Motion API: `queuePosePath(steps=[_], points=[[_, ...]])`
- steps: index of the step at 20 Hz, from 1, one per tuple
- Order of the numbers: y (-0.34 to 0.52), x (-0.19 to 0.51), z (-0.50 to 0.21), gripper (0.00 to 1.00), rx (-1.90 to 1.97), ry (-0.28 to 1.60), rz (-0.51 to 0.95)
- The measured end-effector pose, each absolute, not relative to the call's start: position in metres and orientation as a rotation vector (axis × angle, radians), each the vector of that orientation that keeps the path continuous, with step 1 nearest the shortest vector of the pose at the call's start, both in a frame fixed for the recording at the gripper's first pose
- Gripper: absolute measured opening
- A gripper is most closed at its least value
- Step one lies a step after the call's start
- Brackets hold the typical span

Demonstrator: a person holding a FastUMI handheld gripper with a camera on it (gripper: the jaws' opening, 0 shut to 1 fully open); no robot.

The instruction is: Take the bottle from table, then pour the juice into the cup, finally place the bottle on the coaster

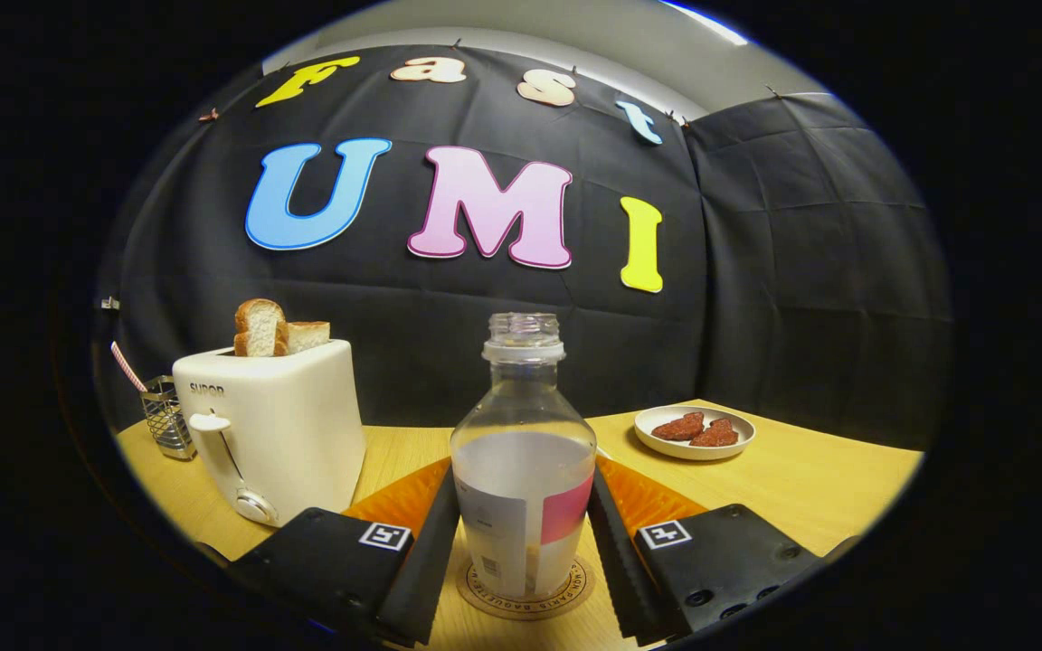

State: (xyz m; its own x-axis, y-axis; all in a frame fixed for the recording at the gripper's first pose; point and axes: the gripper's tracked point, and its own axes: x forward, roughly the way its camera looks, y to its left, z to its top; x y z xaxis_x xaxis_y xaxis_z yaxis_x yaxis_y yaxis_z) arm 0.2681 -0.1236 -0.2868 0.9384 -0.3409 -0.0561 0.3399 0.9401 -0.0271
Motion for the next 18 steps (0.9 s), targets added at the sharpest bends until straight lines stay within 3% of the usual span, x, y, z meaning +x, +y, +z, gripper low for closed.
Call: queuePosePath(steps=[5,8,18], points=[[-0.131,0.261,-0.294,0.79,0.025,0.077,-0.385],[-0.136,0.256,-0.296,1.00,0.050,0.083,-0.415],[-0.108,0.227,-0.278,1.00,0.031,0.095,-0.344]])
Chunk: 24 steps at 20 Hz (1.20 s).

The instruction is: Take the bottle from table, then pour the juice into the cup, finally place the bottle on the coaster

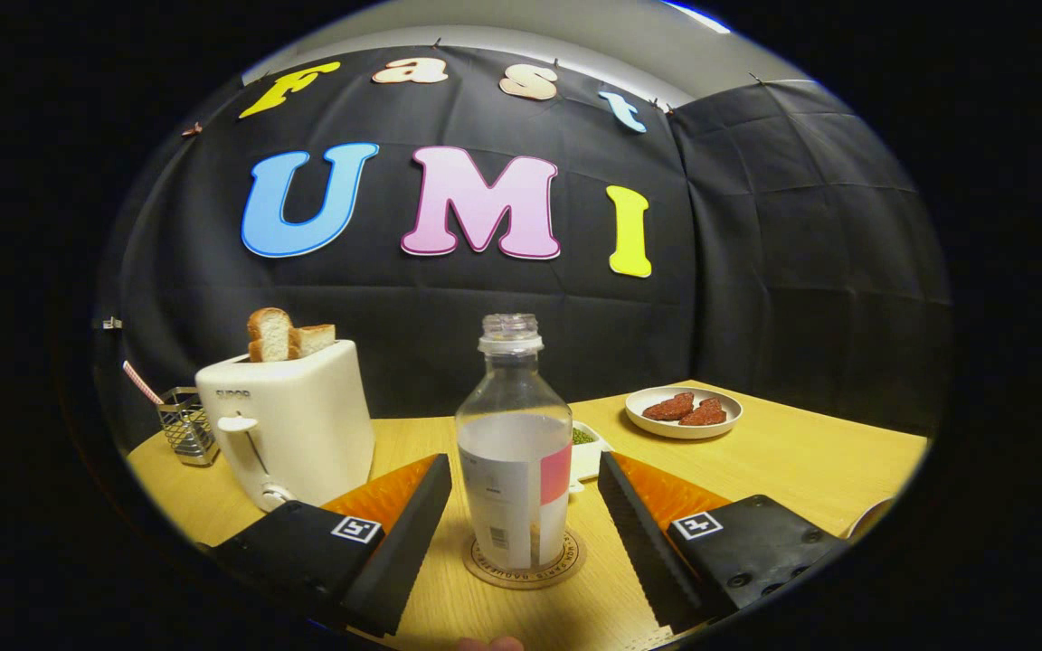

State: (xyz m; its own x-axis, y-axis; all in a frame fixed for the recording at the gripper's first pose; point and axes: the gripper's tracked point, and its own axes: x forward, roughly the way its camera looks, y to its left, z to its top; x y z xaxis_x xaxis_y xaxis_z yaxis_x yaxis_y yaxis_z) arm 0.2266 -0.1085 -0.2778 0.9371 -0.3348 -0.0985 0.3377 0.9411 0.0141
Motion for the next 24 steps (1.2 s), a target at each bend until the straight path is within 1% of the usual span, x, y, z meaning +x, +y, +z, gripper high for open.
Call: queuePosePath(steps=[5,11,18,22,24], points=[[-0.094,0.185,-0.241,0.99,0.024,0.101,-0.285],[-0.068,0.130,-0.160,1.00,-0.003,0.082,-0.190],[-0.023,0.104,-0.055,0.99,0.009,0.019,-0.109],[-0.004,0.085,-0.014,0.99,0.038,-0.021,-0.058],[0.001,0.072,-0.005,0.99,0.034,-0.028,-0.042]])
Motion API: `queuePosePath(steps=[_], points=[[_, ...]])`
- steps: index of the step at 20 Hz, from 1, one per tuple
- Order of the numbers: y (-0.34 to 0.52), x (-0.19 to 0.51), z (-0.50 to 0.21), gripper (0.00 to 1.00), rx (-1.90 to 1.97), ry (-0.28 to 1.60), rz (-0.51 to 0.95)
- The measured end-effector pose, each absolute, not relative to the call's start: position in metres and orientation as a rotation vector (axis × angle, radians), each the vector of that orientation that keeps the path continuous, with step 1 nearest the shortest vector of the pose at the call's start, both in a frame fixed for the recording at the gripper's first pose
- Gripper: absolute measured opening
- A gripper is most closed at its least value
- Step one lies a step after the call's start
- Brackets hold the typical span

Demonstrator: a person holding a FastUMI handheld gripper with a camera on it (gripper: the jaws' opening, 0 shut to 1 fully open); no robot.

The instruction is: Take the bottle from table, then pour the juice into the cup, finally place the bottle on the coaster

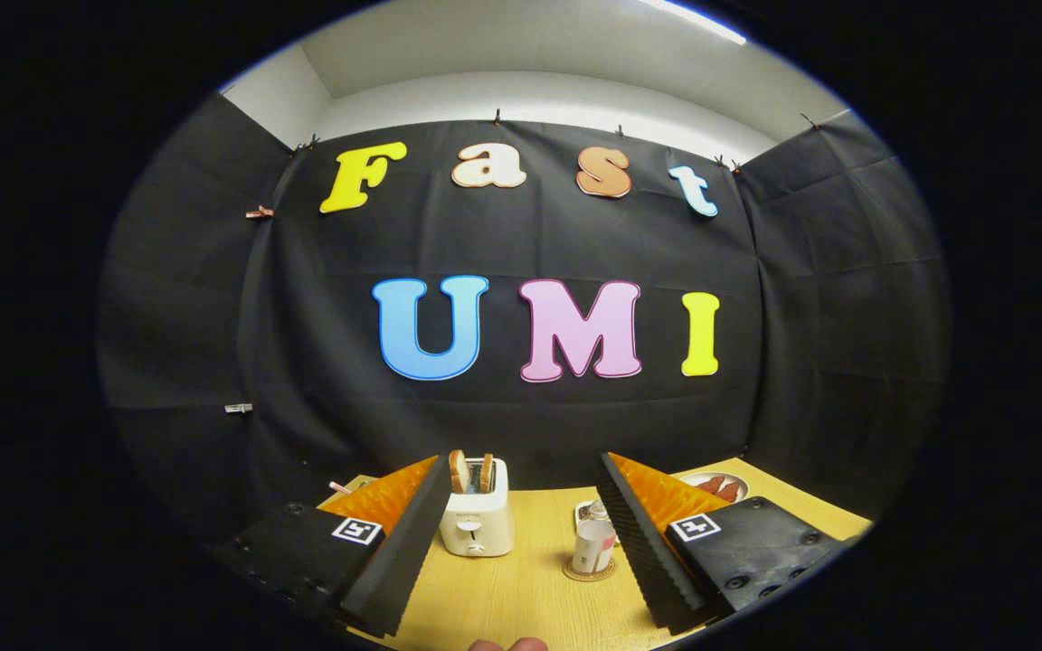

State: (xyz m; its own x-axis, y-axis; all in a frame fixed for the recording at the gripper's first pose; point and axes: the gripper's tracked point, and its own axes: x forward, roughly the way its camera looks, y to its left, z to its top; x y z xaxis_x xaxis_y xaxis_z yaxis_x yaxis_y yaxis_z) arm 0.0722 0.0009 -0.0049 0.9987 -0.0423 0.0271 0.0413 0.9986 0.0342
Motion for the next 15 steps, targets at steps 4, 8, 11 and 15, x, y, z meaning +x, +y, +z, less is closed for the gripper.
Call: queuePosePath(steps=[4,8,11,15], points=[[0.011,0.055,0.000,0.99,0.023,-0.023,-0.003],[0.021,0.046,-0.008,0.99,0.035,-0.002,0.047],[0.023,0.044,-0.012,0.99,0.046,0.014,0.083],[0.008,0.045,-0.013,0.99,0.027,0.008,0.073]])
